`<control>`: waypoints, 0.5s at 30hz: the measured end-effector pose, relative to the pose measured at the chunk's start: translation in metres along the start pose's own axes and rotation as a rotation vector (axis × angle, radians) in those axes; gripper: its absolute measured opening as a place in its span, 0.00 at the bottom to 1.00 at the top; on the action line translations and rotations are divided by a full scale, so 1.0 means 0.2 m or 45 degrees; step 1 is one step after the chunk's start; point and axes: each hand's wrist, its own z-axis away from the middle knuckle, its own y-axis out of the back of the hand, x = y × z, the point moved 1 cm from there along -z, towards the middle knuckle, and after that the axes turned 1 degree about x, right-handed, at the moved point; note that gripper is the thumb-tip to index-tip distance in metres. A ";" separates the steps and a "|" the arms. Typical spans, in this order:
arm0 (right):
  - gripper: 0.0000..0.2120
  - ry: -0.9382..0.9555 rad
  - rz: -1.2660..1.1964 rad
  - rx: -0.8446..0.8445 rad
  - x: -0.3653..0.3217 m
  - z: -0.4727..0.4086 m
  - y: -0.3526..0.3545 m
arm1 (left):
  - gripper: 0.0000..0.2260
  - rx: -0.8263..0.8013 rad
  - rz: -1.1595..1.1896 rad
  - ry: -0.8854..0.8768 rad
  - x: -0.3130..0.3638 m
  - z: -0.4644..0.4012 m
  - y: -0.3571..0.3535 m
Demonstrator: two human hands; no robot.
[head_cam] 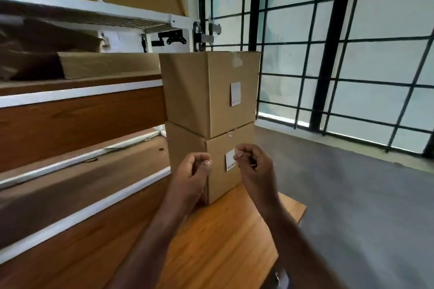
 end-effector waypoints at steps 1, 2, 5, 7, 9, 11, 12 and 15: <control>0.08 0.026 0.025 -0.009 0.07 -0.10 0.00 | 0.08 0.051 -0.026 -0.009 0.02 -0.08 -0.07; 0.10 0.043 0.058 -0.035 0.15 -0.20 -0.01 | 0.11 0.103 -0.037 -0.015 0.04 -0.15 -0.12; 0.21 -0.053 0.166 -0.127 0.36 -0.50 -0.06 | 0.18 0.218 -0.034 -0.013 0.07 -0.37 -0.25; 0.26 -0.091 0.208 -0.123 0.48 -0.69 -0.08 | 0.25 0.227 -0.095 0.022 0.09 -0.49 -0.33; 0.28 -0.123 0.213 -0.132 0.55 -0.86 -0.08 | 0.33 0.268 -0.211 0.048 0.08 -0.59 -0.41; 0.30 -0.165 0.243 -0.175 0.63 -1.00 -0.08 | 0.37 0.349 -0.286 0.014 0.05 -0.68 -0.47; 0.32 -0.185 0.254 -0.200 0.68 -1.06 -0.09 | 0.37 0.401 -0.295 -0.030 0.03 -0.71 -0.49; 0.37 -0.269 0.193 -0.240 0.78 -1.18 -0.11 | 0.35 0.580 -0.252 -0.117 -0.02 -0.77 -0.53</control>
